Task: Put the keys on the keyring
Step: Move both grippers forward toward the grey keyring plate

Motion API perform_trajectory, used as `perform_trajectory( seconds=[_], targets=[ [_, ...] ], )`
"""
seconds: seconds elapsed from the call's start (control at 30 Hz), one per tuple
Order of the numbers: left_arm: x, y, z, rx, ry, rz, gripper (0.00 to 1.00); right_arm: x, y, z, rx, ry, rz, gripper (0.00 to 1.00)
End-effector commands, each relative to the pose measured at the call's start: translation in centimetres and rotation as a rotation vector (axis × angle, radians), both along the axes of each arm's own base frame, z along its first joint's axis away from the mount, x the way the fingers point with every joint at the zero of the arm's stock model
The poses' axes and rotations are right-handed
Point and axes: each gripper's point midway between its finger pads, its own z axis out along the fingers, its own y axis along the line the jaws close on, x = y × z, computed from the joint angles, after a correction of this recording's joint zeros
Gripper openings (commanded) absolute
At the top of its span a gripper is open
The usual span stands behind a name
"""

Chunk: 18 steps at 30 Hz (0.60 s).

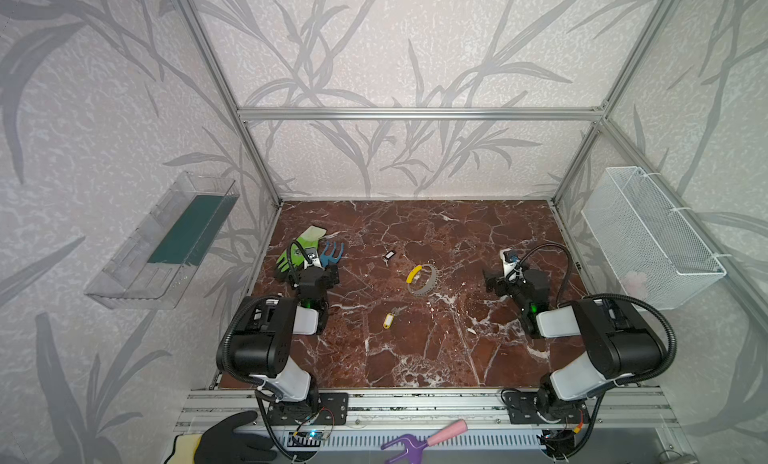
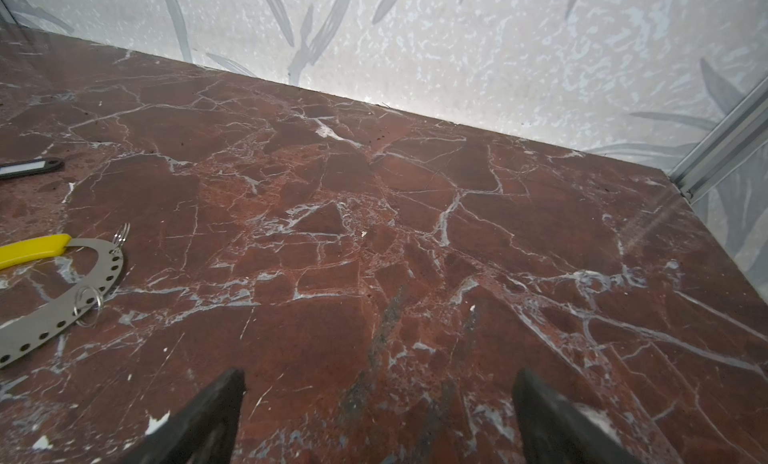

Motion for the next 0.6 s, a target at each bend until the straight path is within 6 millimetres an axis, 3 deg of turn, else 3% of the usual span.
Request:
perform_trajectory(
  seconds=[0.0, 0.57],
  targets=[
    [0.4, 0.1, 1.15, -0.026, -0.044, 0.009, 0.99, 0.73, -0.14, 1.21, 0.001, -0.036, -0.009, 0.99],
    [0.42, 0.12, 1.21, -0.025, -0.045, 0.01, 0.99, 1.17, -0.94, 1.01, 0.026, -0.011, -0.043, 0.99]
  ],
)
